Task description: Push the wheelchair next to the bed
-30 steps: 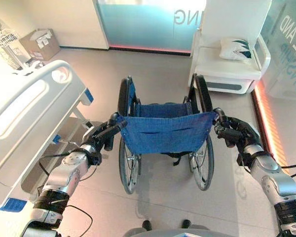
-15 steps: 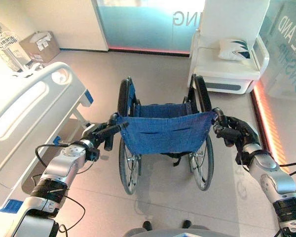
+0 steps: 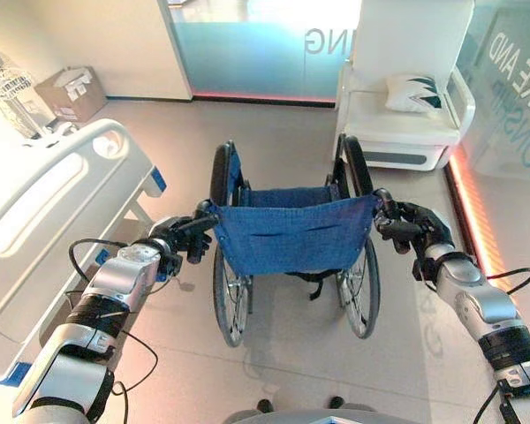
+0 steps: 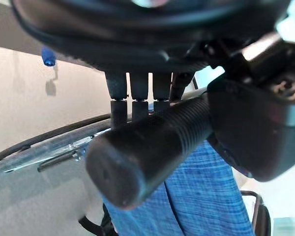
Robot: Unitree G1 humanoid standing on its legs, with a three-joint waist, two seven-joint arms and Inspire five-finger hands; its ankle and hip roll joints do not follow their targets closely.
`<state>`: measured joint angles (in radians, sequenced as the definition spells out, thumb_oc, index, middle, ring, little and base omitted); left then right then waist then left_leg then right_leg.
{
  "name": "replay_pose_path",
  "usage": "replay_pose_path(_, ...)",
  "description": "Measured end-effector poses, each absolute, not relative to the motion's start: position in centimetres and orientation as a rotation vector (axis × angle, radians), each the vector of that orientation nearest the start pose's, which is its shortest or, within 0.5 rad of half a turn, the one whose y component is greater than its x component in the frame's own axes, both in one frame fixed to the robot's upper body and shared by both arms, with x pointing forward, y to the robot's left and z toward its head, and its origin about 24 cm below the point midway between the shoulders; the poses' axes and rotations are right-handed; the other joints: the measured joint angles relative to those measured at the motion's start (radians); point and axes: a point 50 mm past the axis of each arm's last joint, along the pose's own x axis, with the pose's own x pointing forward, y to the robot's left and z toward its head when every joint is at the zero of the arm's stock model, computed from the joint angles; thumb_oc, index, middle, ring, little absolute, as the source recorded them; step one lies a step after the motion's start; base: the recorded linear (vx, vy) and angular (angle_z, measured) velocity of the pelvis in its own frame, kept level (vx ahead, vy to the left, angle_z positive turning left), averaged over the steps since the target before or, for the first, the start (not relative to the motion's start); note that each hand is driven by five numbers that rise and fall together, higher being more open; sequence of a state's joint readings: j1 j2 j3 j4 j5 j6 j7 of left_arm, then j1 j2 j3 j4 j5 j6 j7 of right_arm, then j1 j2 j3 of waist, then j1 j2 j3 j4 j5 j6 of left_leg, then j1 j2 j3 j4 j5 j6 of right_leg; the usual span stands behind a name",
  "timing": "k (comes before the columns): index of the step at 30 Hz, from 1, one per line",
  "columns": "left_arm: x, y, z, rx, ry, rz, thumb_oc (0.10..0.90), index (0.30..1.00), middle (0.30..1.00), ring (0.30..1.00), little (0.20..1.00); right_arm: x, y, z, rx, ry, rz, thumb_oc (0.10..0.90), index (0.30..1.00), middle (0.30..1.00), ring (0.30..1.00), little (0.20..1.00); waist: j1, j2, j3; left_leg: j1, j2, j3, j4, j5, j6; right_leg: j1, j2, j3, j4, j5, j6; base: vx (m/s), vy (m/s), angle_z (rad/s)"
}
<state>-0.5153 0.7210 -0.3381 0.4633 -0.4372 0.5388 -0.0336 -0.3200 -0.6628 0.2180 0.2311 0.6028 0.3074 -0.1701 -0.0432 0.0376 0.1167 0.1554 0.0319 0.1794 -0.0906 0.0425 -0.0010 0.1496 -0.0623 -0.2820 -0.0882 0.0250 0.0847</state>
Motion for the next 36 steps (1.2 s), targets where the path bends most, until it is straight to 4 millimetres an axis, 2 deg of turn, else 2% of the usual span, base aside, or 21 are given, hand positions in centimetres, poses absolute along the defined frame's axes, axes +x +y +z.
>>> replay_pose_path(4, 33.1, 26.5, 6.4, 0.437, 0.609, -0.004, 0.4, 0.3, 0.3, 0.3, 0.3, 31.6, -24.3, 7.3, -0.167, 0.316, -0.071, 0.4, 0.3, 0.3, 0.3, 0.3, 0.0, 0.001, -0.001, 0.004, 0.001, 0.001, 0.0, 0.0, 0.0, 0.002, 0.001, 0.002, 0.0, 0.001, -0.002, 0.01, 0.001, -0.02)
replay_pose_path(10, 33.4, 26.1, 6.3, 0.445, 0.613, -0.007, 0.4, 0.3, 0.3, 0.3, 0.3, 32.1, -24.4, 7.5, -0.175, 0.337, -0.08, 0.4, 0.3, 0.3, 0.3, 0.3, 0.004, -0.002, -0.003, 0.01, 0.0, 0.003, 0.0, 0.0, 0.0, 0.007, 0.001, 0.004, 0.0, 0.001, -0.002, 0.01, 0.002, 0.0)
replay_pose_path(15, 33.4, 25.5, 5.6, 0.391, 0.618, 0.024, 0.4, 0.3, 0.3, 0.3, 0.3, 32.1, -24.5, 7.0, -0.18, 0.359, -0.09, 0.4, 0.3, 0.3, 0.3, 0.3, 0.009, -0.006, -0.006, 0.022, 0.001, 0.015, 0.0, -0.001, 0.001, 0.013, 0.001, 0.012, 0.004, 0.001, -0.002, 0.05, 0.04, -0.05)
replay_pose_path(20, 33.2, 25.1, 4.8, 0.334, 0.607, 0.089, 0.4, 0.3, 0.3, 0.3, 0.3, 32.2, -24.3, 6.1, -0.177, 0.397, -0.092, 0.4, 0.3, 0.3, 0.3, 0.3, 0.023, -0.029, -0.019, 0.027, -0.001, 0.025, 0.0, -0.002, 0.002, 0.001, -0.001, 0.03, 0.022, 0.002, 0.0, 0.06, 0.083, -0.09)
replay_pose_path(26, 33.0, 25.1, 4.5, 0.321, 0.578, 0.152, 0.4, 0.3, 0.3, 0.3, 0.3, 32.2, -23.9, 6.0, -0.169, 0.401, -0.092, 0.4, 0.3, 0.3, 0.3, 0.3, 0.03, -0.033, -0.019, 0.028, -0.013, 0.046, 0.0, -0.005, 0.011, -0.028, -0.017, 0.053, 0.059, 0.0, 0.006, 0.06, 0.13, -0.14)
replay_pose_path(31, 33.1, 25.1, 4.6, 0.287, 0.57, 0.168, 0.4, 0.3, 0.3, 0.3, 0.3, 32.4, -23.9, 6.2, -0.168, 0.394, -0.093, 0.4, 0.3, 0.3, 0.3, 0.3, 0.021, -0.036, -0.014, 0.014, -0.029, 0.054, 0.001, -0.003, 0.034, -0.081, -0.048, 0.059, 0.14, -0.018, 0.023, 0.05, 0.133, -0.05)
replay_pose_path(33, 33.3, 25.1, 4.9, 0.265, 0.55, 0.176, 0.4, 0.3, 0.3, 0.3, 0.3, 33.0, -23.8, 7.0, -0.175, 0.373, -0.095, 0.4, 0.3, 0.3, 0.3, 0.3, 0.009, -0.02, 0.022, -0.003, -0.033, 0.052, 0.024, -0.022, 0.061, -0.156, -0.071, 0.058, 0.289, -0.028, 0.04, 0.1, 0.13, -0.11)
replay_pose_path(36, 33.5, 24.9, 4.8, 0.237, 0.546, 0.176, 0.4, 0.3, 0.3, 0.3, 0.3, 33.0, -24.1, 7.2, -0.184, 0.376, -0.101, 0.4, 0.3, 0.3, 0.3, 0.3, -0.003, -0.021, 0.032, -0.007, -0.045, 0.047, 0.045, -0.033, 0.078, -0.232, -0.116, 0.051, 0.432, -0.034, 0.05, 0.17, 0.024, -0.04)
